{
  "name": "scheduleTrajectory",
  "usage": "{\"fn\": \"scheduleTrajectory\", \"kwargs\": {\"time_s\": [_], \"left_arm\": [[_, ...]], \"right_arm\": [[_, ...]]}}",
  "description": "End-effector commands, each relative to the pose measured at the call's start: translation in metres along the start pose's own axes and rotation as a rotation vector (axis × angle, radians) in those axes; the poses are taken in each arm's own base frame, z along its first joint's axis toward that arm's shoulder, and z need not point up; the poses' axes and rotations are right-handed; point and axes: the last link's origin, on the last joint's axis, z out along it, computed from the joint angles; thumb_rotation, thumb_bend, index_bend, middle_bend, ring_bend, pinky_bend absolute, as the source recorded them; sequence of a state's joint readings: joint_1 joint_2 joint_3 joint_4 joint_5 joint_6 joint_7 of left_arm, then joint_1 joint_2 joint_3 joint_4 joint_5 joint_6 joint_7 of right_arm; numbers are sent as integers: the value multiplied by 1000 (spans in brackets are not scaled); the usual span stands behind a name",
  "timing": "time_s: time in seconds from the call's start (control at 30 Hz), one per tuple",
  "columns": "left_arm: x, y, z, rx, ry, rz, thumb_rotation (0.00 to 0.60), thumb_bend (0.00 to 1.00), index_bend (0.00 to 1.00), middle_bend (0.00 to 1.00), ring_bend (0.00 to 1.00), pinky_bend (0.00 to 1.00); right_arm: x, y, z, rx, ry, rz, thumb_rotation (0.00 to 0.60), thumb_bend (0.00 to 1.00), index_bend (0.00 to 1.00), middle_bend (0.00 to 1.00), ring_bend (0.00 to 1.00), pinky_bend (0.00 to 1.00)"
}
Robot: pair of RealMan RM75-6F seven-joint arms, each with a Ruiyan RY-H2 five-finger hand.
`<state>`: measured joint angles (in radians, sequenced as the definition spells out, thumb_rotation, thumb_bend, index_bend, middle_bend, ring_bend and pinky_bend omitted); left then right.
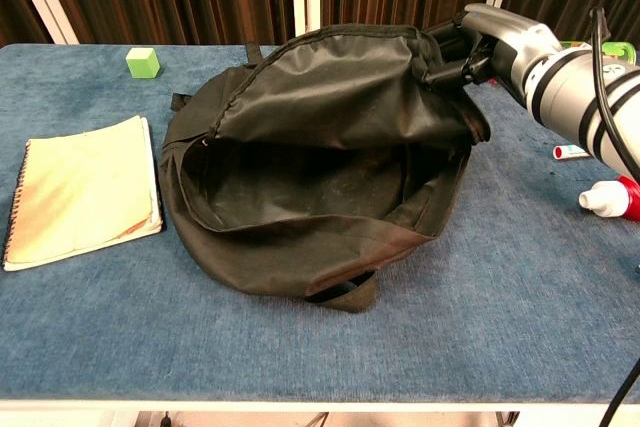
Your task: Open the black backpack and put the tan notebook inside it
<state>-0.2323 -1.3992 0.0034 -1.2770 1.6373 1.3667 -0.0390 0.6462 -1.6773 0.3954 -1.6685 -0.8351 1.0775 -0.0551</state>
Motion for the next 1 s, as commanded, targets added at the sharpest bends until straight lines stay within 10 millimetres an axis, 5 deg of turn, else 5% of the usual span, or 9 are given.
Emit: {"fn": "scheduleTrajectory", "kwargs": {"time_s": [0.03,0.43,1.0], "left_arm": [[-12,3,14,-23,-11,-3,600,51,145,87,39,145],[-32,-1,32,-34,-67,73,600,50,145,87,39,142],[-45,7,59,-62,-68,-43,600,41,144,87,39,141]], "right_arm": [[-2,-8,2,-14,18,71,600,595,775,615,339,186],[-9,-18,5,-26,10,100,600,595,775,609,339,182],[-11,-18,7,-33,10,104,600,595,775,606,339,160]]}}
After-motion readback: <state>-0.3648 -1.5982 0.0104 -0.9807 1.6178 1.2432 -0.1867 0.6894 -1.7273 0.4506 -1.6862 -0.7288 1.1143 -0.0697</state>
